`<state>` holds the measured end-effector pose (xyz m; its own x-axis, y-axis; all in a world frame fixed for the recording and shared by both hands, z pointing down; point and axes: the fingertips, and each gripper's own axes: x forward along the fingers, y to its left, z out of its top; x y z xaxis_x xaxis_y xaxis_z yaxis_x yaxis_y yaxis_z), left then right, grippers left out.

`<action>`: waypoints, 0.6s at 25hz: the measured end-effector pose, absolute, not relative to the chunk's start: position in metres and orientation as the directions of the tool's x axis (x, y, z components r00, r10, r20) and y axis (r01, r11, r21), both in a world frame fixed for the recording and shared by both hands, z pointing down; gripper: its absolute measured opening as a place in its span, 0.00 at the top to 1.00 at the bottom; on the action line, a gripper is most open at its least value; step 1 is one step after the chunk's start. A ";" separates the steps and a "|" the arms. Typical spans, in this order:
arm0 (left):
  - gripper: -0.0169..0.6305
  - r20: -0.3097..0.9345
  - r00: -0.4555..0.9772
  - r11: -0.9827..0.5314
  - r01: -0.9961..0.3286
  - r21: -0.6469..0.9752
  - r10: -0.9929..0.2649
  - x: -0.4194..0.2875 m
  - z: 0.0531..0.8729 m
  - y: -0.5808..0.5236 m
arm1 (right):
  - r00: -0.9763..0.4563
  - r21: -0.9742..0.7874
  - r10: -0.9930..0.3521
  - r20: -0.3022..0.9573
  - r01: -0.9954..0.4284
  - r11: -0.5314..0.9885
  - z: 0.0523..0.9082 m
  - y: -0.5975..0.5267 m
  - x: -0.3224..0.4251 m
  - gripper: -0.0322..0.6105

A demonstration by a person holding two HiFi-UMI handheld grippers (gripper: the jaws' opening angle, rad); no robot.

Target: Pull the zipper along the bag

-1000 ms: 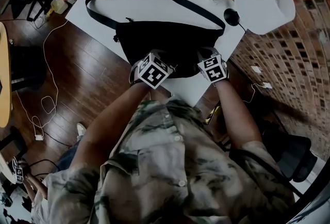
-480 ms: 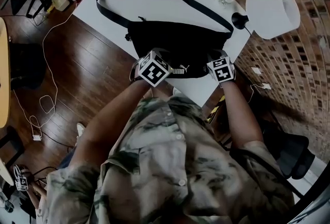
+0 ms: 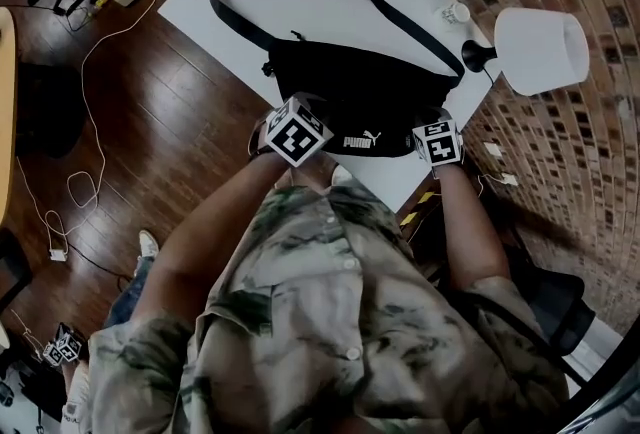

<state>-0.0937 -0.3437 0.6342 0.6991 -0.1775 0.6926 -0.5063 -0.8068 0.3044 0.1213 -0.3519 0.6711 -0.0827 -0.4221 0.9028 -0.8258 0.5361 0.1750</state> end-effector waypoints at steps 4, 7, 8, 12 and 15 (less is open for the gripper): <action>0.94 0.691 0.699 -0.797 -0.517 0.312 -0.183 -0.107 0.638 -0.347 | -0.069 0.181 -0.418 0.906 -0.828 0.531 0.671 -0.352 0.122 0.94; 0.94 0.691 0.698 -0.784 -0.531 0.321 -0.190 -0.119 0.640 -0.349 | -0.060 0.188 -0.418 0.907 -0.829 0.526 0.670 -0.353 0.122 0.94; 0.94 0.690 0.697 -0.781 -0.536 0.320 -0.195 -0.123 0.640 -0.350 | -0.057 0.189 -0.417 0.907 -0.830 0.525 0.670 -0.353 0.122 0.94; 0.94 0.696 0.687 -0.773 -0.553 0.311 -0.211 -0.137 0.643 -0.354 | -0.053 0.188 -0.415 0.908 -0.835 0.517 0.670 -0.352 0.122 0.94; 0.94 0.694 0.685 -0.775 -0.556 0.302 -0.222 -0.145 0.643 -0.358 | -0.052 0.188 -0.417 0.907 -0.838 0.512 0.670 -0.352 0.123 0.94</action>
